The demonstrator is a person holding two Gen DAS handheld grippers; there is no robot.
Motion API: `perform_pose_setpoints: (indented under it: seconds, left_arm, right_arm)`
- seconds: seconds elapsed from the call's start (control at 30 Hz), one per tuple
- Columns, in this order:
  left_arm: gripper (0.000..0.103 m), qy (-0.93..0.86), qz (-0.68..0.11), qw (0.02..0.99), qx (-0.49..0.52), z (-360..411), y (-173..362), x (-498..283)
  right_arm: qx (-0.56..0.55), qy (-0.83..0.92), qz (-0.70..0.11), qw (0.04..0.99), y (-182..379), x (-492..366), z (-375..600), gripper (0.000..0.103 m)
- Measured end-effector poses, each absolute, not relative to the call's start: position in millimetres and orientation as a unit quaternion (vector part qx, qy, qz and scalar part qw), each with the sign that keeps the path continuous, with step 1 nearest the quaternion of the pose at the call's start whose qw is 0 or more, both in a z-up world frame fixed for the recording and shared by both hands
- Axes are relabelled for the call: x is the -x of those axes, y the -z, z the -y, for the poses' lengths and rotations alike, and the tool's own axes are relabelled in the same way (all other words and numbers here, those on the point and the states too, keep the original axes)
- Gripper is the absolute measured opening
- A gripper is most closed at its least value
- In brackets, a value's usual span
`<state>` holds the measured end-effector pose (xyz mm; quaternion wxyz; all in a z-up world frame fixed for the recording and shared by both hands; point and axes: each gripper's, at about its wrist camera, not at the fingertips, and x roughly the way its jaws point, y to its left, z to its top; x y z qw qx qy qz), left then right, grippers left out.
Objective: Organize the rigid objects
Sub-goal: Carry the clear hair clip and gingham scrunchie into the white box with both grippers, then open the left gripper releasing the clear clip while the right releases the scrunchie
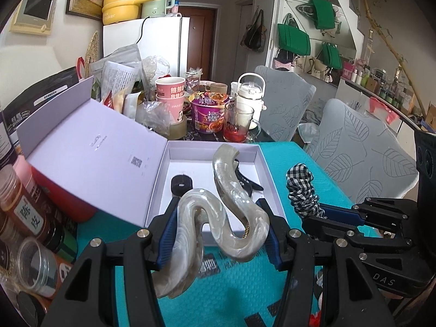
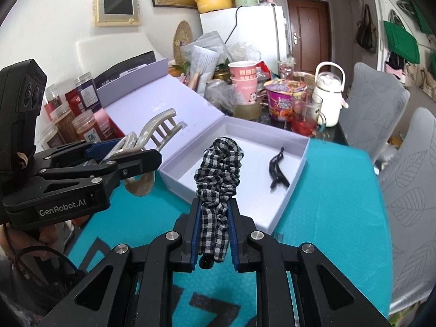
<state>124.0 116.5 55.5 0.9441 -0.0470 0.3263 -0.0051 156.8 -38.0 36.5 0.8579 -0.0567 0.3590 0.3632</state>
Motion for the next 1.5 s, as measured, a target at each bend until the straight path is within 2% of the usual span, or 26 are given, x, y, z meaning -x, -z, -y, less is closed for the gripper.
perform_pose_setpoints:
  seconds: [0.8, 1.1, 1.5]
  left_arm:
    - [0.054, -0.024, -0.305, 0.951, 0.041, -150, -61, -242]
    - [0.054, -0.033, -0.359, 0.932, 0.044, -168, -21, -275]
    - [0.054, -0.032, -0.416, 0.908, 0.033, -164, 21, -297]
  right_arm:
    - [0.055, -0.363, -0.329, 0.87, -46, -270, 9, 0.018]
    - [0.032, -0.353, -0.362, 0.862, -17, -308, 2, 0.018]
    - [0.067, -0.332, -0.424, 0.84, 31, -330, -9, 0.018]
